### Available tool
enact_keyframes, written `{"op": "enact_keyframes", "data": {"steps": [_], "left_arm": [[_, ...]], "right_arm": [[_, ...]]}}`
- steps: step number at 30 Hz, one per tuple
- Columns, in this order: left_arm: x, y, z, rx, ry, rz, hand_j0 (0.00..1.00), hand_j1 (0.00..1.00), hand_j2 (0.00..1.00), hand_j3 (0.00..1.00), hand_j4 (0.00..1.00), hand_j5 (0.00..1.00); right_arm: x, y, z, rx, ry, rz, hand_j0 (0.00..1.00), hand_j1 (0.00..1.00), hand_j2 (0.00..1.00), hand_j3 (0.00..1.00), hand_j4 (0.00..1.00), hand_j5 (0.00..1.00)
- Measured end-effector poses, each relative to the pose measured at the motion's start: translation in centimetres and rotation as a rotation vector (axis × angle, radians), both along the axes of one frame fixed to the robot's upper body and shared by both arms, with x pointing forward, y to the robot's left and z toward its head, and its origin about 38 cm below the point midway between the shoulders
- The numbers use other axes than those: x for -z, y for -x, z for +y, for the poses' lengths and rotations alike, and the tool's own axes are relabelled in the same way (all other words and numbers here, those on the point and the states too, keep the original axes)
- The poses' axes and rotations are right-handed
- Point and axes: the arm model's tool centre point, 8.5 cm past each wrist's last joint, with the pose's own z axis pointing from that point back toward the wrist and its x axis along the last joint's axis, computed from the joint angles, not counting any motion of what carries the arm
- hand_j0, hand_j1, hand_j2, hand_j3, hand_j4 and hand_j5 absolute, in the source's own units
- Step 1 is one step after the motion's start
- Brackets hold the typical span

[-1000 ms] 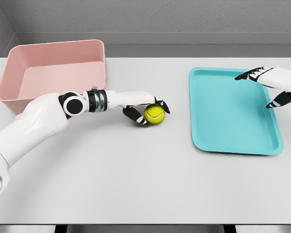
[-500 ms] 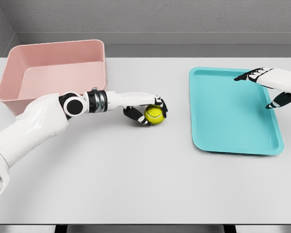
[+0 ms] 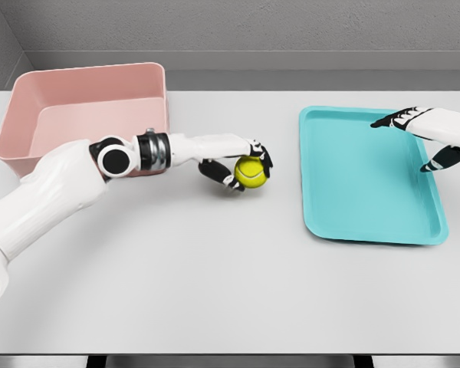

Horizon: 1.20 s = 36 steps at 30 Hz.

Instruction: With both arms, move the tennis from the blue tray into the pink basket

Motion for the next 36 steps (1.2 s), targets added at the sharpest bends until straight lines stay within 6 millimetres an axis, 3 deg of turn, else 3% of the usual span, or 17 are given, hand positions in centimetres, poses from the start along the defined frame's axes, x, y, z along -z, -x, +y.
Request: {"op": "enact_keyframes", "data": {"steps": [7, 19, 36], "left_arm": [[-2.2, -0.3, 1.3, 0.007, 0.014, -0.049, 0.54, 0.54, 0.54, 0.54, 0.54, 0.54], [-4.4, -0.3, 3.5, -0.006, 0.038, -0.096, 0.54, 0.54, 0.54, 0.54, 0.54, 0.54], [-7.4, -0.6, 8.8, -0.081, 0.053, -0.146, 0.54, 0.54, 0.54, 0.54, 0.54, 0.54]], "right_arm": [[0.1, 0.0, 0.0, 0.0, -0.001, 0.001, 1.0, 1.0, 1.0, 1.0, 1.0, 1.0], [0.1, 0.0, 0.0, -0.001, 0.003, 0.003, 1.0, 1.0, 1.0, 1.0, 1.0, 1.0], [0.5, 0.0, 0.3, -0.008, 0.008, 0.013, 1.0, 1.0, 1.0, 1.0, 1.0, 1.0]]}}
